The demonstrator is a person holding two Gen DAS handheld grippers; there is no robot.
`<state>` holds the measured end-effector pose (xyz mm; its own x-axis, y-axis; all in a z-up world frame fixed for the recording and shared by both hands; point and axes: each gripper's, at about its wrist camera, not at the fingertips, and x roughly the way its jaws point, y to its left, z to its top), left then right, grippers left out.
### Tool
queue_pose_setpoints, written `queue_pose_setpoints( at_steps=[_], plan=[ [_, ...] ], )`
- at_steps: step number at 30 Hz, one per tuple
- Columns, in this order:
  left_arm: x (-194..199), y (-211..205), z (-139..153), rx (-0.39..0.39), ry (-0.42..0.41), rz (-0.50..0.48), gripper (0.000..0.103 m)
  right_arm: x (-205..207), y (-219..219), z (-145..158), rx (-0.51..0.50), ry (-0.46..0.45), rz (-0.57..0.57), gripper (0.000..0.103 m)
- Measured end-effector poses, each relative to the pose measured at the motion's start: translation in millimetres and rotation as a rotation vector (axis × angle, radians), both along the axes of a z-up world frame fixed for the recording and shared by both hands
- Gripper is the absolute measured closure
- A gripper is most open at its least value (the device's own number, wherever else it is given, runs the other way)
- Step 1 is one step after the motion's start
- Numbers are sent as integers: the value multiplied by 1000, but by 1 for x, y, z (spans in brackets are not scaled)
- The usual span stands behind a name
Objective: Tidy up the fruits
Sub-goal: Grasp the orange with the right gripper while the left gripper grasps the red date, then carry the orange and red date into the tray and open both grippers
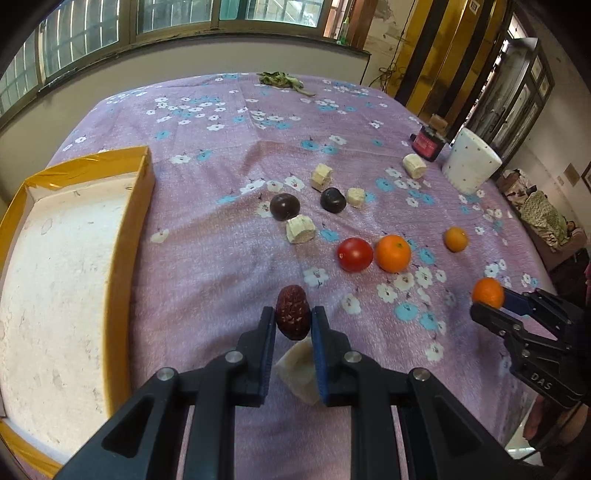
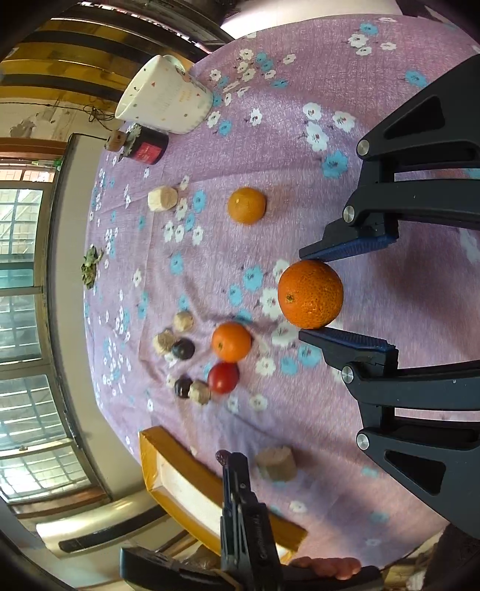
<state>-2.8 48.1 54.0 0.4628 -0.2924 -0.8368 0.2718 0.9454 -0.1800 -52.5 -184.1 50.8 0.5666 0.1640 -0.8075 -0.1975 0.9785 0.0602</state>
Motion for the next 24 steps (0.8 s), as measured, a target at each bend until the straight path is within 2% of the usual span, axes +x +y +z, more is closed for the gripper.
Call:
queue_pose_setpoints(
  at_steps=[7,19,24],
  plan=[
    [-17,42,13,-28,-24,37,81,3,49,8,14,-4,50,68],
    [-26,129,19,-33,-50,171,81,16,168,23,33,-18,249,68],
    [-28,166,16,-12,-54,237,81,22,213,25,52,-13,328,68]
  ],
)
